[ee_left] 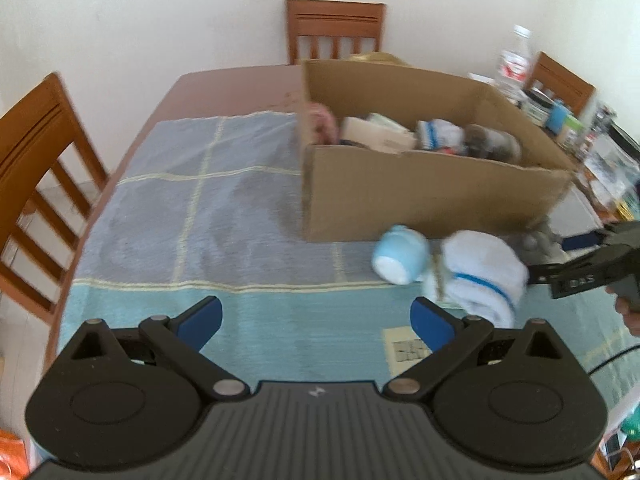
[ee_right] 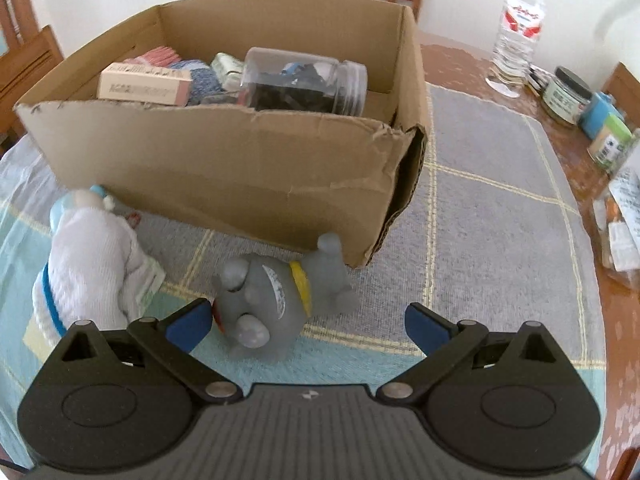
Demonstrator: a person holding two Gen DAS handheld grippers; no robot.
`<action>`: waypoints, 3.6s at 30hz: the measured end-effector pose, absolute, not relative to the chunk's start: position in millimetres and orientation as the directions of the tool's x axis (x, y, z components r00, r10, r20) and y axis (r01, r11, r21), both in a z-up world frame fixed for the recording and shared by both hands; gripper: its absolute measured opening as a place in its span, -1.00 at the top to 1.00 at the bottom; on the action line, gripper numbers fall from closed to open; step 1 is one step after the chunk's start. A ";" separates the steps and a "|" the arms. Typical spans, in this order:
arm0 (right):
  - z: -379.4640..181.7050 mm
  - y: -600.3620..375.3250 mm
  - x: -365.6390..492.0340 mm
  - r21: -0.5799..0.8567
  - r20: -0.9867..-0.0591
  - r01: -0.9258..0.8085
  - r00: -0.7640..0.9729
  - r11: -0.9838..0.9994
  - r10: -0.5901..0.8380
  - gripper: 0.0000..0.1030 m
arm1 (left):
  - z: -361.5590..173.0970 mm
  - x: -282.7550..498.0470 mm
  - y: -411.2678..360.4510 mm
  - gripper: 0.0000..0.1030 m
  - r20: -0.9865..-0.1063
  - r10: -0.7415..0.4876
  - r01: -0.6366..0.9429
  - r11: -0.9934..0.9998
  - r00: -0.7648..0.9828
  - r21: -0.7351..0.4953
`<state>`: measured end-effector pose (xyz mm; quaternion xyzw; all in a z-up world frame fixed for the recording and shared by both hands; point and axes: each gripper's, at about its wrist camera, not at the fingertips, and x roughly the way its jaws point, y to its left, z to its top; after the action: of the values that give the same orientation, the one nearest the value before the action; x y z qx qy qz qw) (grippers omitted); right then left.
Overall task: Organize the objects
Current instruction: 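Move the left tool to the white knit hat while the right tool approaches the grey toy dog, then close the left tool on the white knit hat while the right tool grasps the grey toy dog, then carry the knit hat over the box with the left tool while the right tool carries the toy dog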
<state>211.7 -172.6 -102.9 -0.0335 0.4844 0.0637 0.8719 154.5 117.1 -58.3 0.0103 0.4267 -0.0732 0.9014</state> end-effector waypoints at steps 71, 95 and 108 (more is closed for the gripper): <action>-110.2 -178.1 208.4 -0.033 -0.797 -0.454 0.549 0.890 0.250 -0.85 | -85.1 181.5 -7.2 -0.46 -0.806 -0.182 0.384 0.921 0.563 0.060; -83.1 -195.2 204.1 0.016 -0.837 -0.425 0.490 0.905 0.245 -0.50 | -57.8 173.6 -6.3 -0.46 -0.817 -0.172 0.318 0.948 0.550 0.015; -42.5 -211.9 193.8 0.076 -0.857 -0.398 0.442 0.914 0.264 -0.50 | -17.7 186.9 8.5 -0.46 -0.817 -0.253 0.396 0.918 0.517 -0.033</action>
<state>193.8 -211.9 -42.5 -0.0682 0.4908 0.1954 0.8463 186.9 8.5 -17.7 0.0787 0.4541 -0.1872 0.8675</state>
